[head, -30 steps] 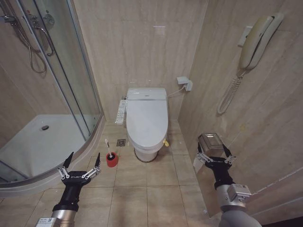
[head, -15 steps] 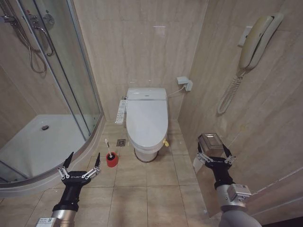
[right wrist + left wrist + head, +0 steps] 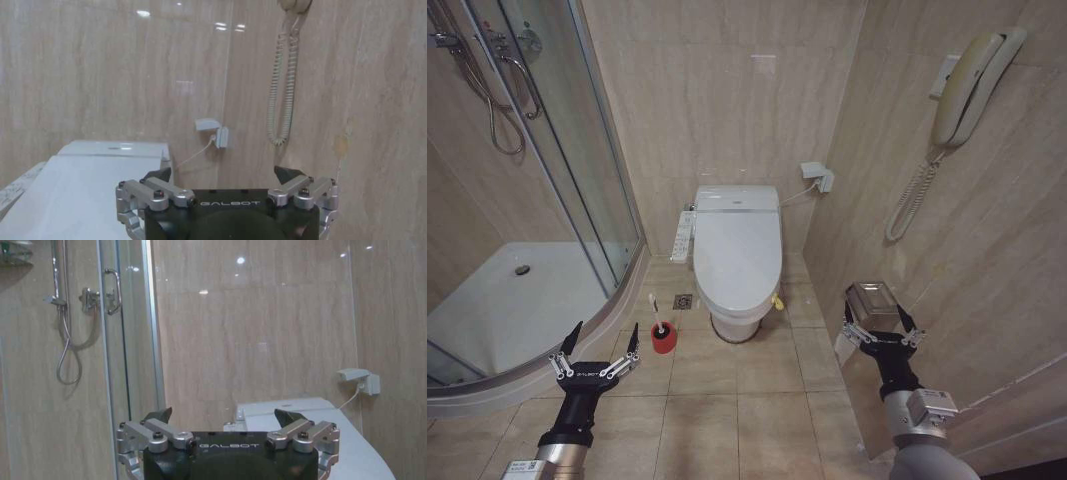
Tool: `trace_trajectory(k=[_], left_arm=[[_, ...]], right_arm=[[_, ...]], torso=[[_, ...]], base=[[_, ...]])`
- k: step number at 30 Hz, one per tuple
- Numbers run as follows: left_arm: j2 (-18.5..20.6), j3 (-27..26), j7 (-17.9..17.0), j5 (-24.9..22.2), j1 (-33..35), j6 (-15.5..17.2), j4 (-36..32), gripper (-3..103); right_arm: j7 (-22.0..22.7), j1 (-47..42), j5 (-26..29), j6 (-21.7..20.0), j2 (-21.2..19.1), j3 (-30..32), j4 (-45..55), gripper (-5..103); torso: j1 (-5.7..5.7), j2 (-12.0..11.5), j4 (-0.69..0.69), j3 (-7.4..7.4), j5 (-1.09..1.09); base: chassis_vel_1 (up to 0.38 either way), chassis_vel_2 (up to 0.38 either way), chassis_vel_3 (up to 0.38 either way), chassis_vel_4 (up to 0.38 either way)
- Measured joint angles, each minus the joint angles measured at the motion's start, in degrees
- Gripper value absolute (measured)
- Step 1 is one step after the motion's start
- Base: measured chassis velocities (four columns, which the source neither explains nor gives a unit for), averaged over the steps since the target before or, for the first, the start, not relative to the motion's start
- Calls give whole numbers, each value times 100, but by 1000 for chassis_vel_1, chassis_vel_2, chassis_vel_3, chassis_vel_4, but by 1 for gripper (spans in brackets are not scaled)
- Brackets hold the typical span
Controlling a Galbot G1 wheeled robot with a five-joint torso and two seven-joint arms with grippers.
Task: Open the toilet lid, clean the toilet bowl with a toilet brush, close the toilet lid, and flush.
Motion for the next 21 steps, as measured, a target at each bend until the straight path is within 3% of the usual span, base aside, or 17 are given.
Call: trace_trajectory(k=[21], left_arm=[[0, 0, 0, 0, 0, 0, 0, 100]], right_arm=[[0, 0, 0, 0, 0, 0, 0, 100]], torso=[[0, 0, 0, 0, 0]], base=[[0, 0, 0, 0]])
